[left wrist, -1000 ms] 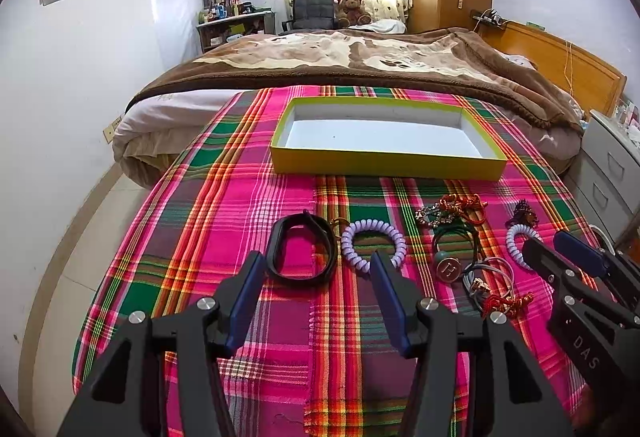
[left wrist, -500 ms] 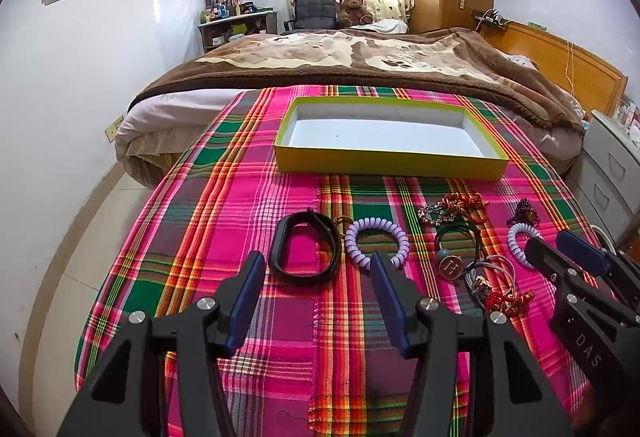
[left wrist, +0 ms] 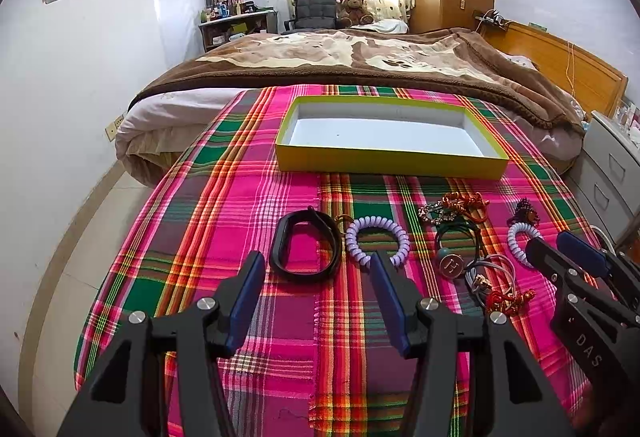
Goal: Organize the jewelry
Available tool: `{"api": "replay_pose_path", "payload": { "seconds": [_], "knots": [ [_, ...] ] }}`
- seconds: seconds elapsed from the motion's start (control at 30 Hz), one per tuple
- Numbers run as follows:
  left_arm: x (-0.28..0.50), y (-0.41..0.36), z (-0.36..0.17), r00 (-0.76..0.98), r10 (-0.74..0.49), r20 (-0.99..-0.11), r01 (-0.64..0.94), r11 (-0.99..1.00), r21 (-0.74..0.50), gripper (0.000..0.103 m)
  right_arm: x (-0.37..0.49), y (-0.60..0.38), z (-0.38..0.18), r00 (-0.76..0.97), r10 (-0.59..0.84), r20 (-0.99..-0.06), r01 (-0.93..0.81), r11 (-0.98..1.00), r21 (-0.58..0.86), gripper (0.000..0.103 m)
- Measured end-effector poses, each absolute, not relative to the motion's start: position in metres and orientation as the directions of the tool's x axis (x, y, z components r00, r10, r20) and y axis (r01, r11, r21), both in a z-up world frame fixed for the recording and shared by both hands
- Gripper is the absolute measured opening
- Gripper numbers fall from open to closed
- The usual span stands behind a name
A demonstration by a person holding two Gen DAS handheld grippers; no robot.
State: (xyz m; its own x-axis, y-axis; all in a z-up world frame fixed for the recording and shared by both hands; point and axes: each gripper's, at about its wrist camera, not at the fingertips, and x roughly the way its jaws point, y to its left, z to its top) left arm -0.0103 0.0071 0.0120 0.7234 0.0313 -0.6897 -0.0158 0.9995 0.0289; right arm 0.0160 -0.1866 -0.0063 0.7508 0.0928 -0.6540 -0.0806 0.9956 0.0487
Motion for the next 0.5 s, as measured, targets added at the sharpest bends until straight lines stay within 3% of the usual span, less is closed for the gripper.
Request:
{"api": "replay_pose_path", "payload": {
  "seconds": [0.5],
  "knots": [
    [-0.0095, 0.0057, 0.0087, 0.724, 0.032, -0.689, -0.015, 0.999, 0.03, 0.057, 0.015, -0.1867, -0.0072, 0.748, 0.089, -0.658, -0.078, 0.996, 0.046, 0.042]
  ]
}}
